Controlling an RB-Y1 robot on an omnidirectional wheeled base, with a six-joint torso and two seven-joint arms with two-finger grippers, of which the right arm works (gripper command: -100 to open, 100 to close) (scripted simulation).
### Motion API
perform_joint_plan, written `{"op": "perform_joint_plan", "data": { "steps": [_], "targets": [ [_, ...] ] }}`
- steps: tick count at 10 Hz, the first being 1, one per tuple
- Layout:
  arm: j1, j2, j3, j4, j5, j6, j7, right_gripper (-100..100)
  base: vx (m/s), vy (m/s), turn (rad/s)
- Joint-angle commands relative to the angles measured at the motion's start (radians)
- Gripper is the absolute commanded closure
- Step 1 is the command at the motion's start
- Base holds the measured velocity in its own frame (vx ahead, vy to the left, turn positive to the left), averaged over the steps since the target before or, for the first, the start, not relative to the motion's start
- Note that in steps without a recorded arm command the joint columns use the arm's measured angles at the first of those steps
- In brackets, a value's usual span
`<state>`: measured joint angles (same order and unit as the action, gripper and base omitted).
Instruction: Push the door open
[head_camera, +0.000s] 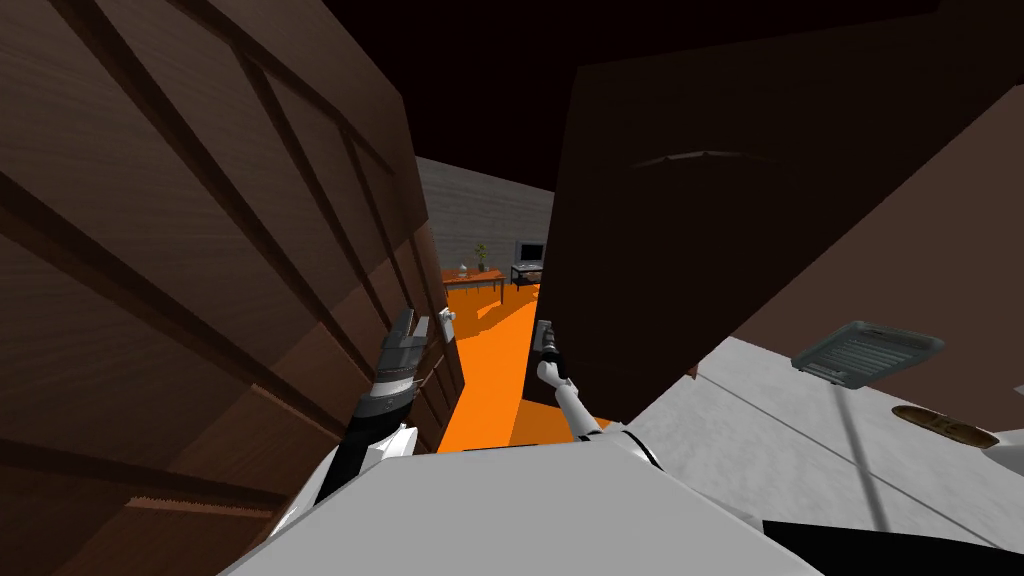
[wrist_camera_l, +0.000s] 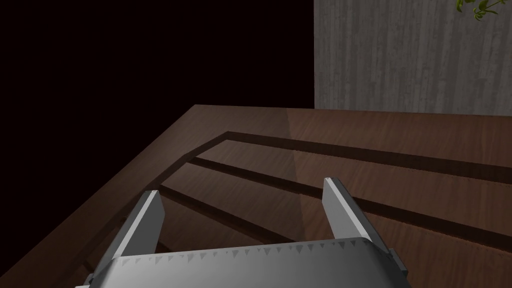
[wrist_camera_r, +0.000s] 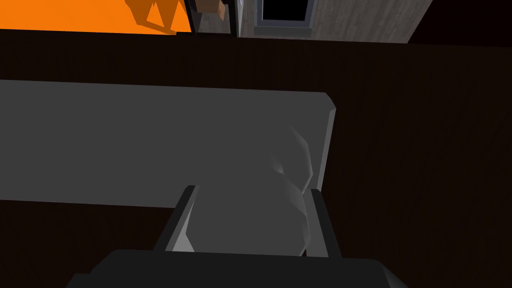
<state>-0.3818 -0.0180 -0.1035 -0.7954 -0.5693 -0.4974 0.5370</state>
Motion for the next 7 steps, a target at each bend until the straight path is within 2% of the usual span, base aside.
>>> {"op": "perform_joint_plan", "data": {
  "steps": [1, 2, 3, 7],
  "targets": [
    [-0.001, 0.000, 0.000, -0.001, 0.000, -0.001, 0.000, 100, -0.010, 0.001, -0.001],
    [-0.001, 0.000, 0.000, -0.001, 0.000, -0.001, 0.000, 100, 0.000, 0.000, 0.000],
    [-0.014, -0.013, 0.002, 0.023, -0.029, -0.019, 0.023, 100, 0.062, 0.000, -0.035],
    [-0.046, -0.024, 0.004, 0.066, -0.089, -0.060, 0.068, 100, 0.143, 0.003, -0.041]
  ]
}}
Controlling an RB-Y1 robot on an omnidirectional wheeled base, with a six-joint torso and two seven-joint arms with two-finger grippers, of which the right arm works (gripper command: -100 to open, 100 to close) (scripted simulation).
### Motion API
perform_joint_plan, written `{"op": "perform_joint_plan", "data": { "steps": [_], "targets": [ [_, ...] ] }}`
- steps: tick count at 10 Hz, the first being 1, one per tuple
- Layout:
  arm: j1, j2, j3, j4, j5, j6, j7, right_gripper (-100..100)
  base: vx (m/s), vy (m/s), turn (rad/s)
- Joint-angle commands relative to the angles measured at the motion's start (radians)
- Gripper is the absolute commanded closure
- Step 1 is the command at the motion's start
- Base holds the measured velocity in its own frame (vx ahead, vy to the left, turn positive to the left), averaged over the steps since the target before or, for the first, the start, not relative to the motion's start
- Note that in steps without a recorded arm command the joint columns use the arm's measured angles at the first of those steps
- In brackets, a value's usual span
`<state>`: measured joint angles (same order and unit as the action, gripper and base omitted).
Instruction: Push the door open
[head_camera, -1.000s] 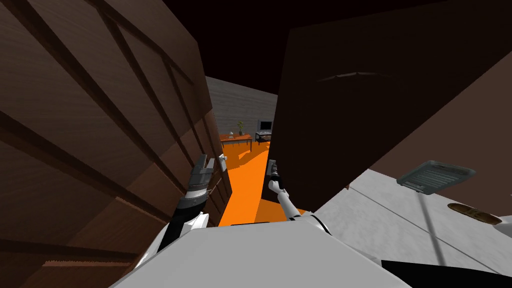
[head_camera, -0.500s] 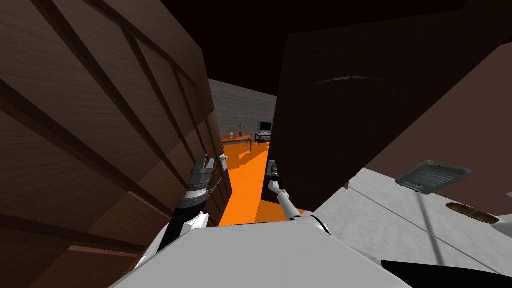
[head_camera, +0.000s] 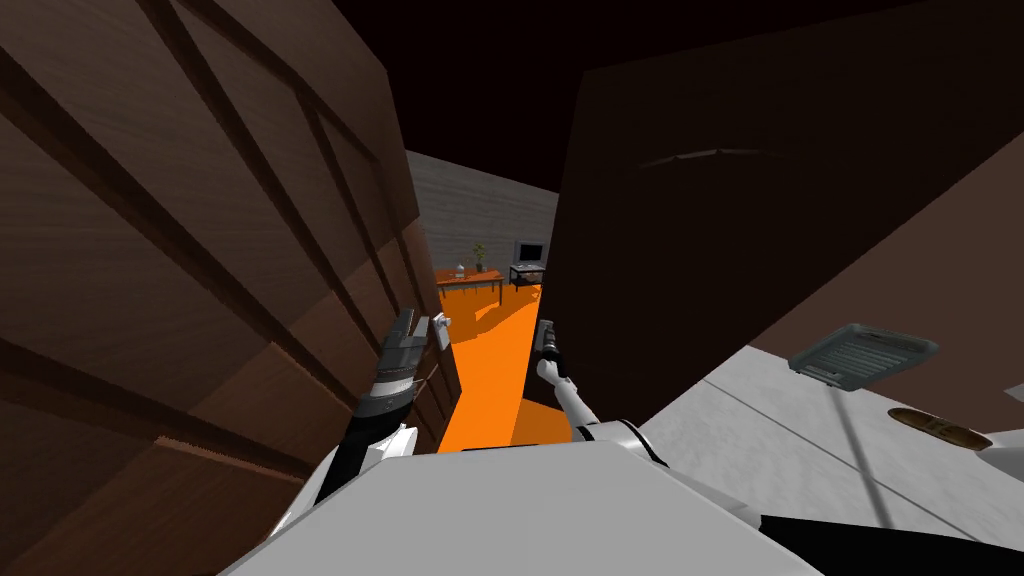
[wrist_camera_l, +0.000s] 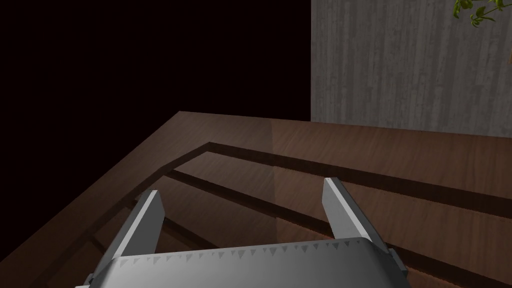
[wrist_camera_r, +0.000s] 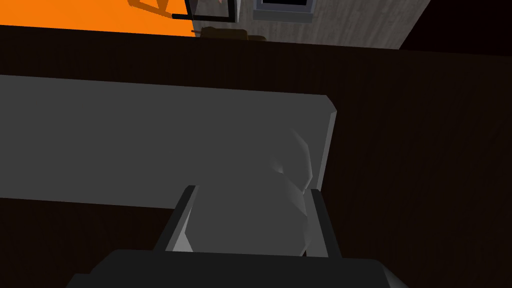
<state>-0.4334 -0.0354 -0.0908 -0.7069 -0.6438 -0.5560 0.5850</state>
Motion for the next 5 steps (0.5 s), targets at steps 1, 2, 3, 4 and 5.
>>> {"op": "perform_joint_plan", "data": {
  "steps": [1, 2, 3, 4, 5],
  "targets": [
    [0.000, -0.006, -0.008, -0.014, -0.026, -0.009, 0.029, 100, 0.119, -0.026, -0.037],
    [-0.013, -0.004, -0.007, 0.003, -0.049, -0.025, 0.047, 100, 0.153, 0.000, -0.055],
    [-0.019, -0.001, -0.007, 0.012, -0.061, -0.033, 0.056, 100, 0.144, 0.012, -0.070],
    [-0.025, 0.001, -0.006, 0.021, -0.073, -0.041, 0.065, 100, 0.119, 0.005, -0.045],
    [-0.038, 0.009, -0.005, 0.037, -0.095, -0.057, 0.083, 100, 0.145, 0.012, -0.071]
  ]
}}
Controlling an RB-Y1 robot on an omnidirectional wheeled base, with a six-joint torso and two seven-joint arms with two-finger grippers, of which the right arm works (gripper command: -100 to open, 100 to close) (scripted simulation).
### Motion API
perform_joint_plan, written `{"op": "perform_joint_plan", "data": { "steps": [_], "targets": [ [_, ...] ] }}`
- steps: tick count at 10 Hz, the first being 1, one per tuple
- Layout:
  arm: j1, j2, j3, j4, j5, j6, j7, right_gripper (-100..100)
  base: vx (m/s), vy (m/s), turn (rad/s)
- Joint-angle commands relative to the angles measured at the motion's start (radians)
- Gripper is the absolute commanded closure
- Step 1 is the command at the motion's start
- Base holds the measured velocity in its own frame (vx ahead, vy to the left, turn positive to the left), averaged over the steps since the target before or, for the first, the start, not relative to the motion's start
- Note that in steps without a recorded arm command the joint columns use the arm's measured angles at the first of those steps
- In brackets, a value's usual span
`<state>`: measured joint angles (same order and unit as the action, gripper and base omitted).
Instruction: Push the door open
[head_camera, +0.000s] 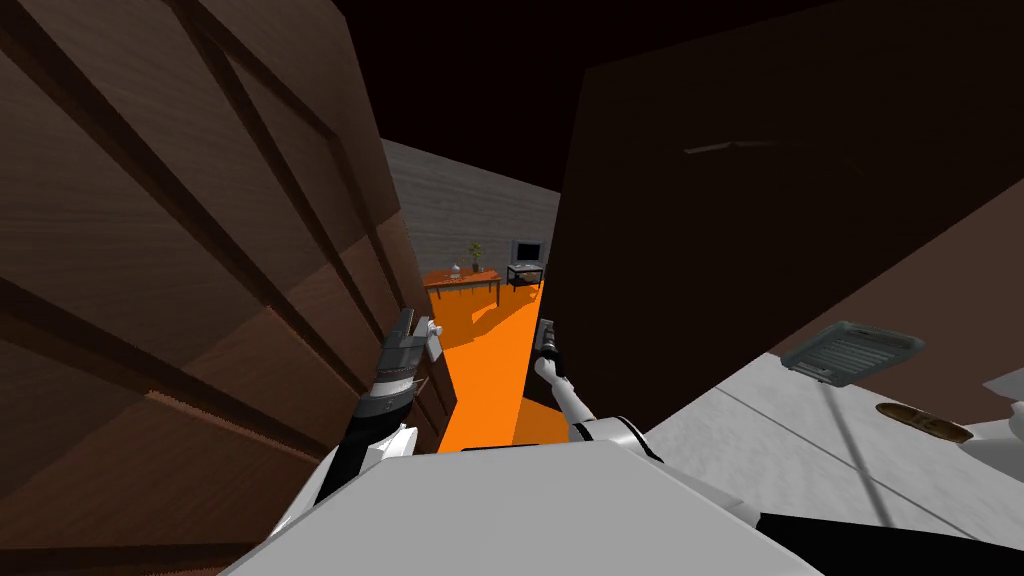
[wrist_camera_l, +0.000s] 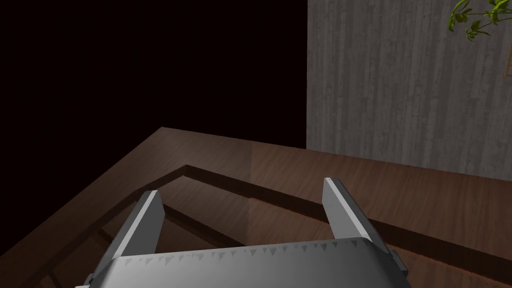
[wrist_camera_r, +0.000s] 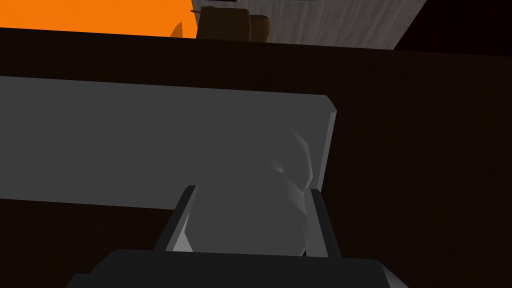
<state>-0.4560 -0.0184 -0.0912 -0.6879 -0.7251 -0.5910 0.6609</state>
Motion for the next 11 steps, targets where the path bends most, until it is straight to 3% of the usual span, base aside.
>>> {"op": "perform_joint_plan", "data": {
  "steps": [1, 4, 5, 6, 11],
  "targets": [
    [-0.021, -0.003, -0.005, 0.026, -0.025, -0.029, 0.015, 100, 0.138, 0.006, -0.043],
    [-0.051, 0.036, -0.002, 0.068, -0.082, -0.068, 0.059, 100, 0.149, 0.009, -0.074],
    [-0.038, 0.032, -0.002, 0.056, -0.070, -0.054, 0.052, 100, 0.069, -0.001, -0.011],
    [-0.047, 0.005, -0.017, 0.065, -0.096, -0.085, 0.079, 100, 0.112, -0.006, 0.071],
    [-0.059, -0.011, -0.042, 0.081, -0.135, -0.132, 0.116, 100, 0.131, -0.009, 0.016]
  ]
}}
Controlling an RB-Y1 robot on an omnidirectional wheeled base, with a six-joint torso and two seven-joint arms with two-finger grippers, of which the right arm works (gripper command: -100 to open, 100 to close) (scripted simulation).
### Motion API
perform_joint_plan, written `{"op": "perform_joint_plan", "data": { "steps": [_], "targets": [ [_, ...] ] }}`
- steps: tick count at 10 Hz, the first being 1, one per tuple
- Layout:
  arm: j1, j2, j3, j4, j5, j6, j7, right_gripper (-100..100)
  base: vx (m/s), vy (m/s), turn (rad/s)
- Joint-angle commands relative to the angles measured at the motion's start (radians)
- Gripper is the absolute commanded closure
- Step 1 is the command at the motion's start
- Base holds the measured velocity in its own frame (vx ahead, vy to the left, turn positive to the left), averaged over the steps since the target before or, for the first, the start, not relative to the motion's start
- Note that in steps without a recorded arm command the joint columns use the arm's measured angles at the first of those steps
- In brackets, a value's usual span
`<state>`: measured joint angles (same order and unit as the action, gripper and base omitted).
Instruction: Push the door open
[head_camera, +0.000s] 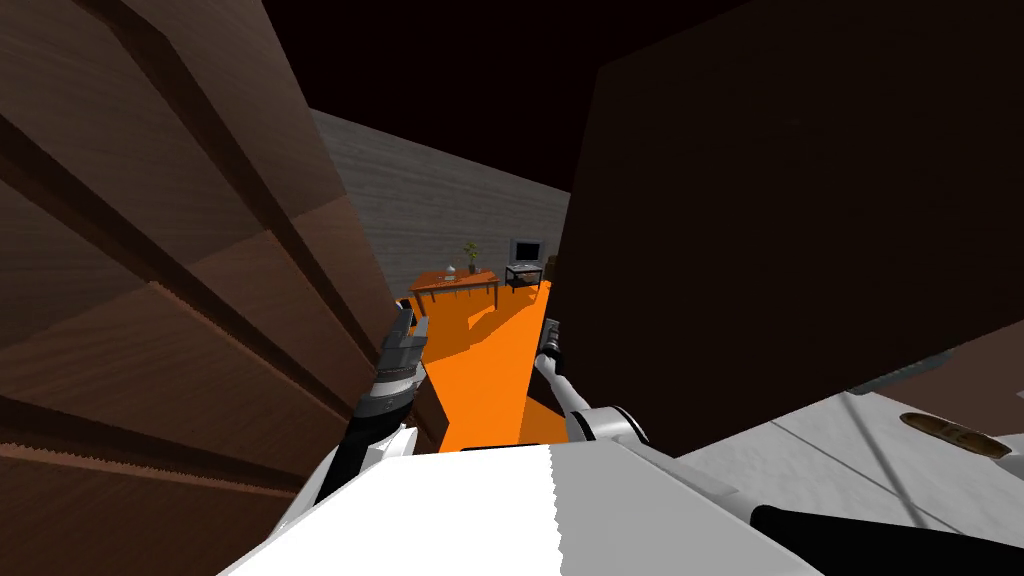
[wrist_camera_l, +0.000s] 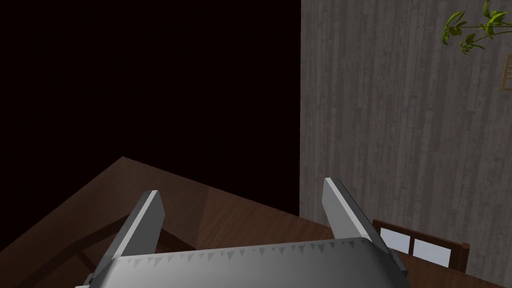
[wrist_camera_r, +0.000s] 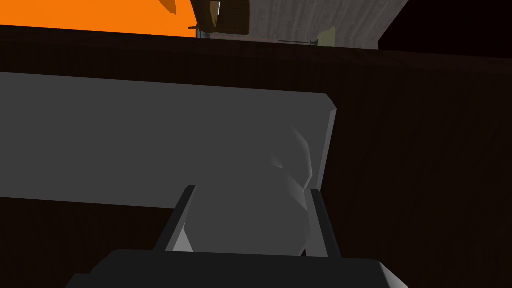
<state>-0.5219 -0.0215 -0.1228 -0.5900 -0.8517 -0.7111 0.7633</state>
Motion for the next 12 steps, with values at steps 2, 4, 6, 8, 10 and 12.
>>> {"op": "perform_joint_plan", "data": {
  "steps": [2, 4, 6, 8, 10, 12],
  "targets": [
    [0.000, -0.005, -0.024, -0.007, -0.030, -0.038, 0.035, 100, 0.144, -0.024, 0.024],
    [-0.007, 0.005, -0.038, 0.002, -0.052, -0.064, 0.056, 100, 0.119, -0.006, 0.007],
    [-0.013, 0.022, -0.050, 0.010, -0.071, -0.087, 0.074, 100, 0.136, -0.014, -0.002],
    [-0.020, 0.055, -0.065, 0.020, -0.095, -0.115, 0.096, 100, 0.153, -0.035, -0.002],
    [-0.006, 0.015, -0.071, 0.008, -0.108, -0.128, 0.109, 100, 0.089, -0.035, 0.009],
    [-0.006, -0.001, -0.080, 0.004, -0.129, -0.152, 0.127, 100, 0.167, -0.050, 0.018]
  ]
}}
